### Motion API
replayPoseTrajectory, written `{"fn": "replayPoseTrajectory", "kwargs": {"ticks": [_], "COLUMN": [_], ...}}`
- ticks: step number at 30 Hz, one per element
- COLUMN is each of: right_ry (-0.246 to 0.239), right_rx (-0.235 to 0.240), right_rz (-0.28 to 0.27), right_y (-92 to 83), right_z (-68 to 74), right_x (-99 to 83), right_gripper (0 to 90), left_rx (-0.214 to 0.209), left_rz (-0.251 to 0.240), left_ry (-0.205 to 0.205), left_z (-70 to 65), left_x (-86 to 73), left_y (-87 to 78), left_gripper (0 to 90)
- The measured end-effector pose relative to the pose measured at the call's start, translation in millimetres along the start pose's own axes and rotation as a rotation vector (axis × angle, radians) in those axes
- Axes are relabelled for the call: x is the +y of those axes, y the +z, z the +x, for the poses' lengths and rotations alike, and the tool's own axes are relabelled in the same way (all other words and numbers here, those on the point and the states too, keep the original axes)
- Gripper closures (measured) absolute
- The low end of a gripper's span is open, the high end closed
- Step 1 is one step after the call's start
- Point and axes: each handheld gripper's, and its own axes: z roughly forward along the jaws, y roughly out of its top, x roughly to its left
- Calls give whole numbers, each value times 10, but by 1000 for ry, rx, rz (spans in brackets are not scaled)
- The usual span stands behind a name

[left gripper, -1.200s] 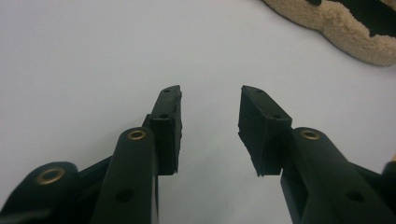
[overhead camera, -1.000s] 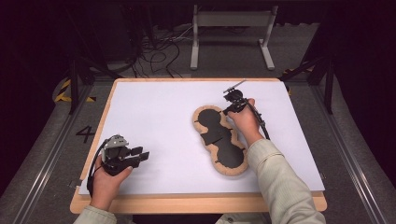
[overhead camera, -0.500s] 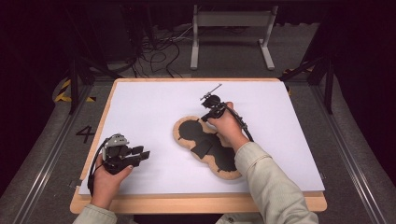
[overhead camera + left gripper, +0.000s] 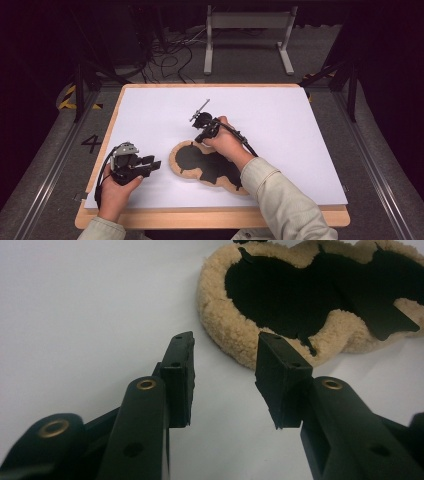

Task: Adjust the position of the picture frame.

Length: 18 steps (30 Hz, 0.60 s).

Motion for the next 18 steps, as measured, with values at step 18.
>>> {"fn": "replayPoseTrajectory", "kwargs": {"ticks": [18], "right_ry": [-50], "right_rx": [-24], "right_rz": [-121], "right_y": [-752], "right_z": [234], "right_x": [-387], "right_gripper": [893], "left_rx": [-47], "left_rz": [13], "left_ry": [15], "left_z": [7], "left_x": [147], "left_y": [114], "left_gripper": [566]}}
